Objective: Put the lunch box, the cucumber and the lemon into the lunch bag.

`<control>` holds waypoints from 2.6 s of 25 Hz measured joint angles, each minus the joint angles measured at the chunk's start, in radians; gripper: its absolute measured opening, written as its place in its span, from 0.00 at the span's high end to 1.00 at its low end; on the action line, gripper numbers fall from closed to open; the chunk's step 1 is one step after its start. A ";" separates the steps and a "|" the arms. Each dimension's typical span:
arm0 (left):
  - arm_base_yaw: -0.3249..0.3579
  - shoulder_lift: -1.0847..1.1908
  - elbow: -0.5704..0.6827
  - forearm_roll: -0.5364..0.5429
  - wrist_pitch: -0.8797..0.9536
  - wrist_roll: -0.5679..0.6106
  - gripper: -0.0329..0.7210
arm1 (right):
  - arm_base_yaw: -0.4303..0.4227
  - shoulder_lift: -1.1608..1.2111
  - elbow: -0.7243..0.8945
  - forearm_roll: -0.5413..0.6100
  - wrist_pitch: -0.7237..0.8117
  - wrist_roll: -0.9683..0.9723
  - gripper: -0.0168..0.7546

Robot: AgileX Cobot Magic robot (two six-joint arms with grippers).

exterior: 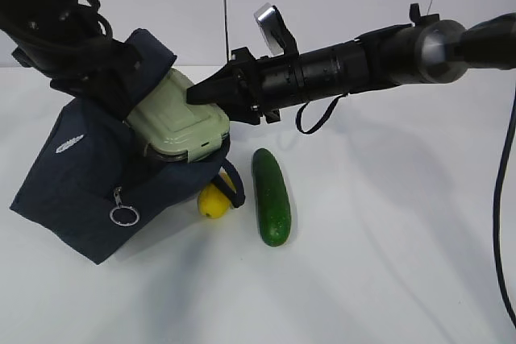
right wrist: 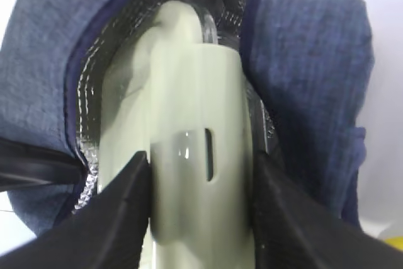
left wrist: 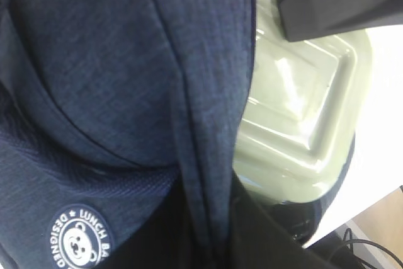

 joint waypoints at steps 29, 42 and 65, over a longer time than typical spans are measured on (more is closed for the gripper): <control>-0.038 0.012 0.000 -0.055 -0.043 0.005 0.93 | 0.108 0.078 -0.008 0.009 -0.053 -0.029 0.52; -0.038 0.039 0.000 -0.069 -0.057 0.005 0.93 | 0.139 0.082 -0.008 -0.006 -0.051 -0.038 0.52; -0.041 0.057 0.000 -0.072 -0.060 0.008 0.93 | 0.101 0.084 -0.012 -0.071 0.037 -0.030 0.36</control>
